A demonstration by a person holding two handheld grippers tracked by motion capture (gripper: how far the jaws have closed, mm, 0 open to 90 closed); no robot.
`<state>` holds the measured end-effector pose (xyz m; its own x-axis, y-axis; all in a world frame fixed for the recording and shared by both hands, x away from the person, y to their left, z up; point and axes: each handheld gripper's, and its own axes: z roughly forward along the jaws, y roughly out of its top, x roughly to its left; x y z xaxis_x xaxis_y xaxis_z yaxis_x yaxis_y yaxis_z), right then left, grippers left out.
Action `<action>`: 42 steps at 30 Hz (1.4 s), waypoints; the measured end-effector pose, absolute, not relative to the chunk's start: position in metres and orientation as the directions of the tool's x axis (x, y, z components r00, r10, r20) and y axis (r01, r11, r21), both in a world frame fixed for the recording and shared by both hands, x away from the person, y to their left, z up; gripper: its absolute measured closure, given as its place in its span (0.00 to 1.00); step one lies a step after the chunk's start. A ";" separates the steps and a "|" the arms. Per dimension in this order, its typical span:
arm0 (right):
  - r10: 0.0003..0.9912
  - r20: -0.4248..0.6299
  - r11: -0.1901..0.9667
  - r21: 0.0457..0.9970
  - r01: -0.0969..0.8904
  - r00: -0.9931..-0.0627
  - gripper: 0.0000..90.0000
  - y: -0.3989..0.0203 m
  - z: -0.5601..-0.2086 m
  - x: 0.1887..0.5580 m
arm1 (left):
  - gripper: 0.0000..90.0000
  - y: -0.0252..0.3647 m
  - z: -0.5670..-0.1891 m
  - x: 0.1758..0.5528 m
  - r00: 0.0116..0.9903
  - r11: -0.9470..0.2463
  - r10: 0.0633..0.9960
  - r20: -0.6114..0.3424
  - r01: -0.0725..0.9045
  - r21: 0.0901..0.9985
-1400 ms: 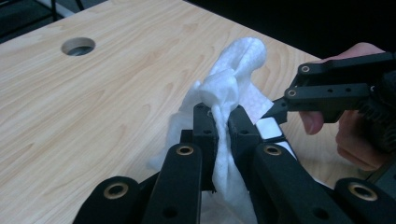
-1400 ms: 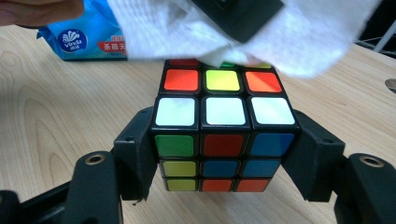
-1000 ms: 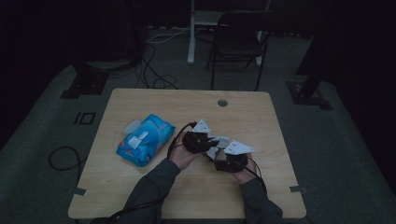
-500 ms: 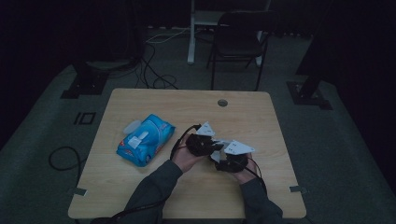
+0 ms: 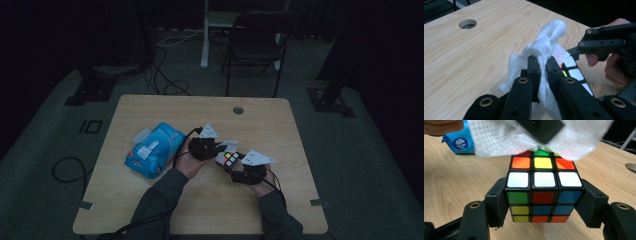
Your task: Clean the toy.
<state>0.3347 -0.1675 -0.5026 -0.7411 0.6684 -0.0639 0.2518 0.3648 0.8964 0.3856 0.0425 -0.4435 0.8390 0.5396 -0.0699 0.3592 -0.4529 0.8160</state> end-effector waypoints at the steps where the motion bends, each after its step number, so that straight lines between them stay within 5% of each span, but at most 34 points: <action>1: 0.670 -0.063 0.364 0.897 0.253 -0.739 0.38 -0.168 -0.502 0.335 | 0.96 0.043 -0.444 0.385 0.841 -0.453 0.536 -0.072 0.358 0.816; 26: 0.683 -0.059 0.354 0.898 0.260 -0.728 0.39 -0.171 -0.503 0.336 | 0.96 0.016 -0.448 0.355 0.912 -0.486 0.398 -0.100 0.302 0.820; 42: 0.673 -0.064 0.356 0.901 0.247 -0.737 0.39 -0.172 -0.500 0.334 | 0.96 0.053 -0.441 0.383 0.840 -0.415 0.536 -0.090 0.355 0.838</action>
